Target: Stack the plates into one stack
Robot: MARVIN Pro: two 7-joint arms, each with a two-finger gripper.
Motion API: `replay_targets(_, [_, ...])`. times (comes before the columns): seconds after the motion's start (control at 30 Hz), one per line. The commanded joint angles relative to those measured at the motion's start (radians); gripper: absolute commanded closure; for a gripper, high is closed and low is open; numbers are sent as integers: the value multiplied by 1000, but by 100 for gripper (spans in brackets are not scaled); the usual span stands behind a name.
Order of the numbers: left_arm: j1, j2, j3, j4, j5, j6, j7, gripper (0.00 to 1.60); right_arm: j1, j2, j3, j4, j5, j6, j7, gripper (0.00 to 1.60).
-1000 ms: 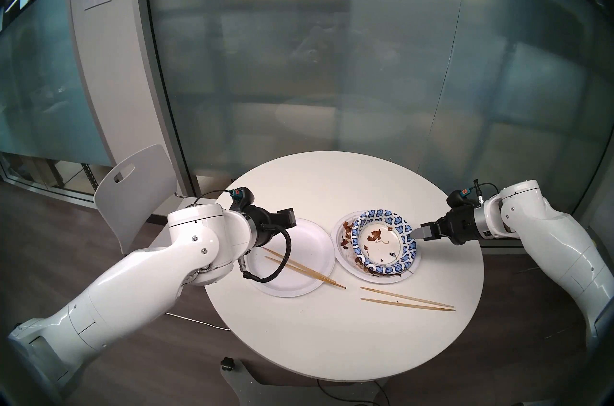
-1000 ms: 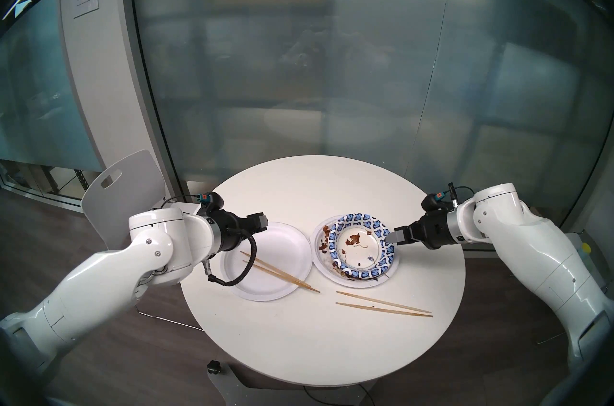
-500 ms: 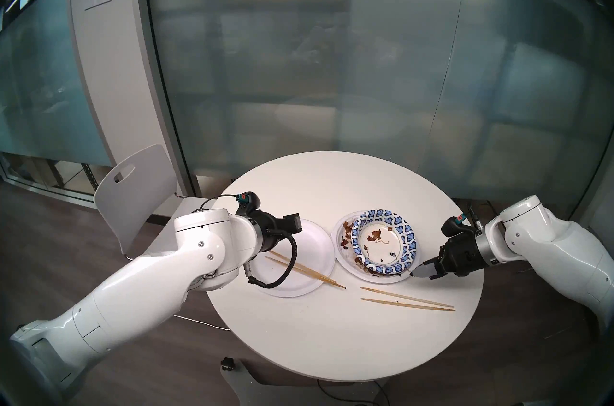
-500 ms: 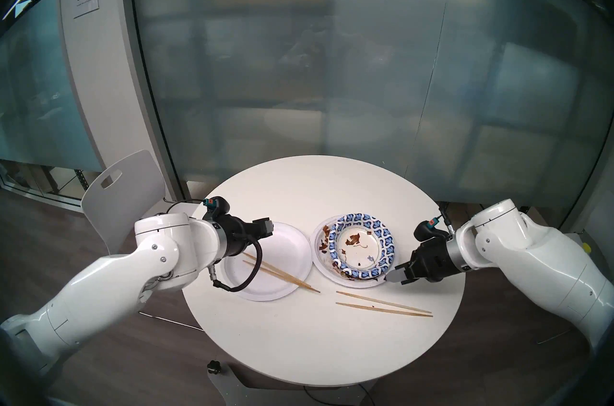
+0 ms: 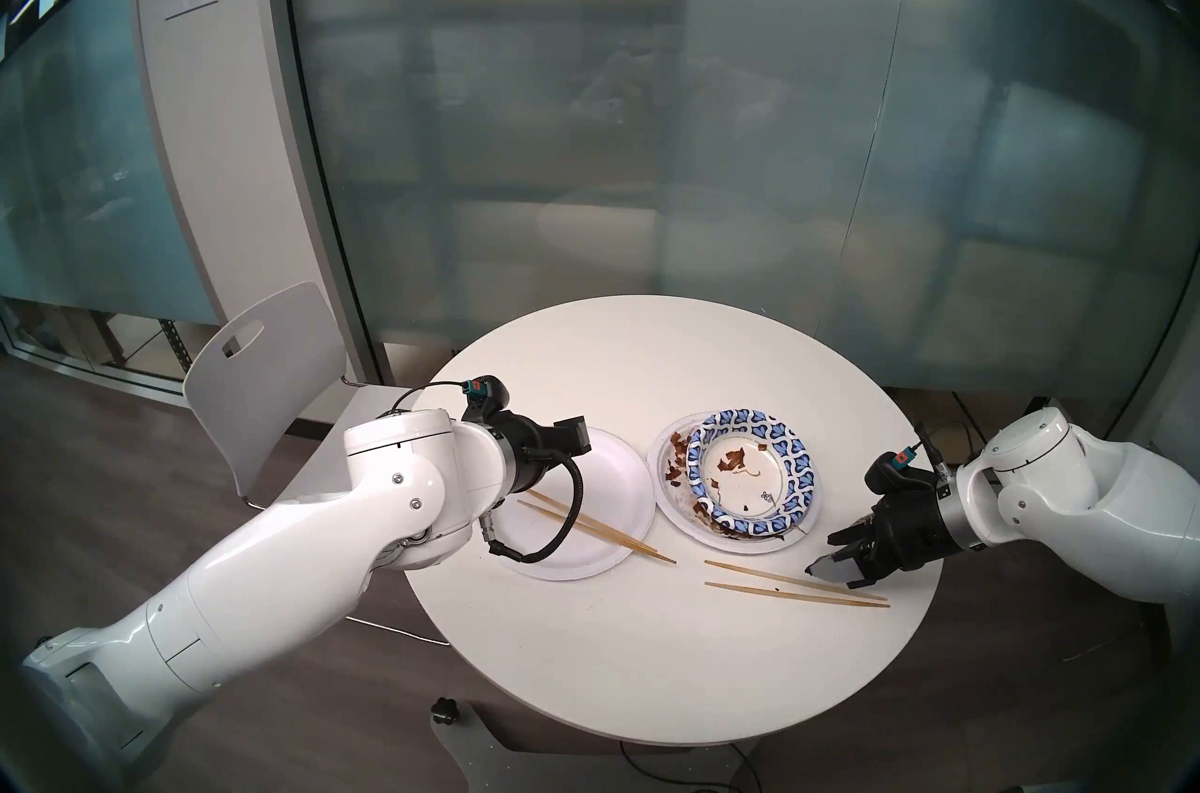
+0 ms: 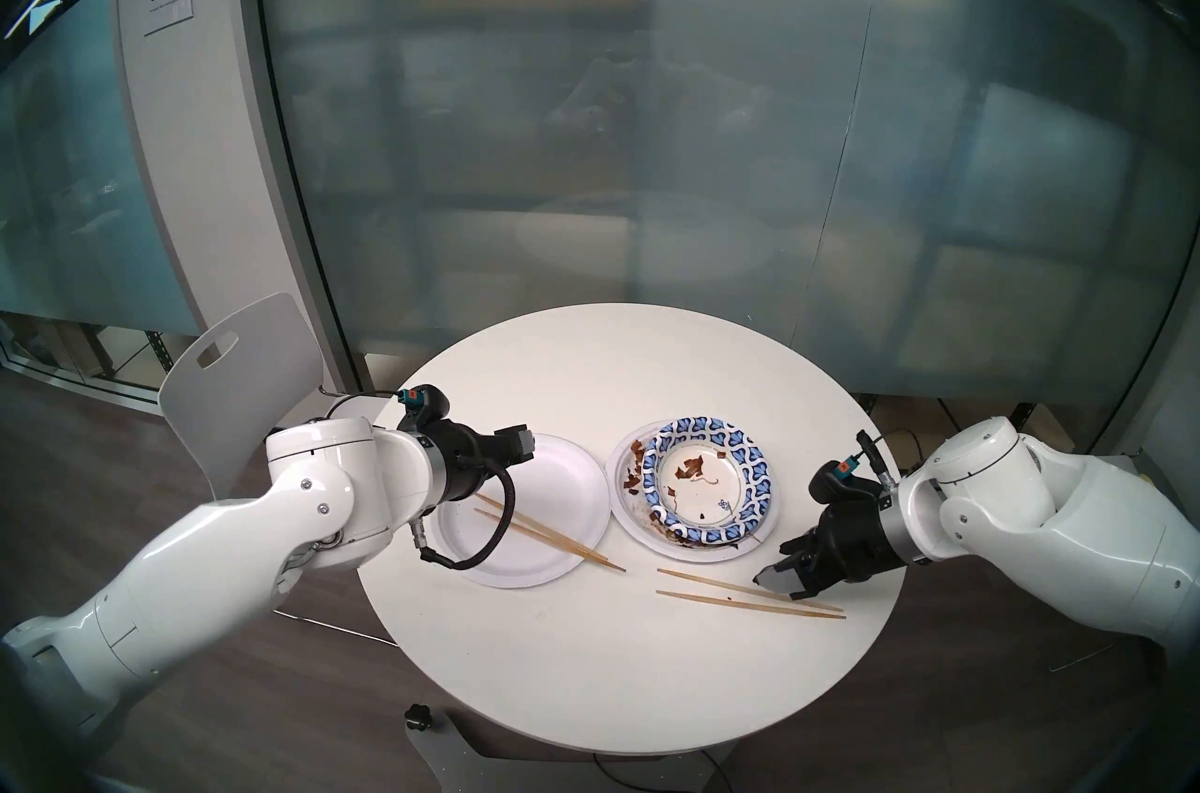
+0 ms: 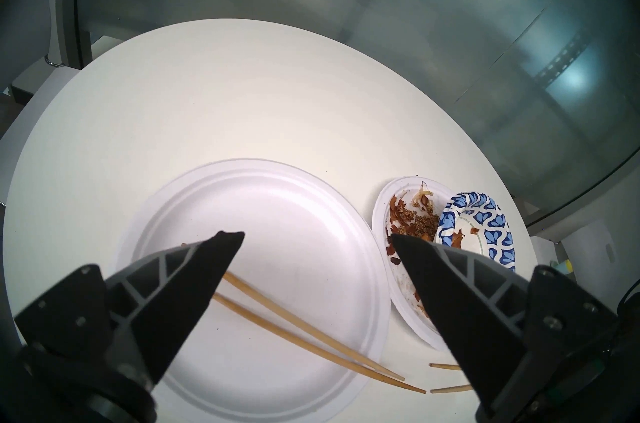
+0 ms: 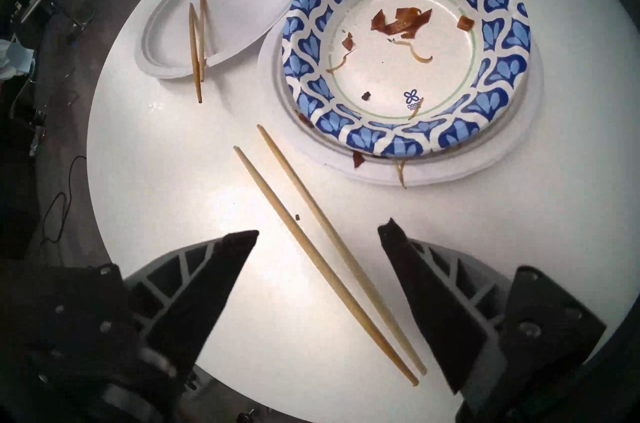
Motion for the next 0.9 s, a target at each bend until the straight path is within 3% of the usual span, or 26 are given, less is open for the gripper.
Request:
replay_targets(0.0, [-3, -7, -7, -5, -2, -9, 0, 0, -128, 50, 71, -12, 36, -116, -20, 16])
replay_targets(0.17, [-2, 24, 8, -17, 19, 17, -42, 0, -173, 35, 124, -5, 153, -133, -67, 13])
replay_targets(0.33, [3, 113, -3, -22, 56, 52, -144, 0, -201, 27, 157, 1, 196, -136, -93, 4])
replay_targets(0.47, [-20, 122, -26, 27, 15, 91, -170, 0, -241, 25, 194, 2, 232, -148, -97, 4])
replay_targets(0.57, [-29, 139, -32, 36, -17, 136, -200, 0, -257, 27, 208, -7, 239, -148, -102, 1])
replay_targets(0.63, [-38, 173, -13, 35, 35, 171, -267, 0, -271, 22, 223, -18, 244, -148, -108, 0])
replay_targets(0.87, [-98, 191, -3, 96, 69, 262, -391, 0, -279, 14, 239, -32, 248, -150, -121, 0])
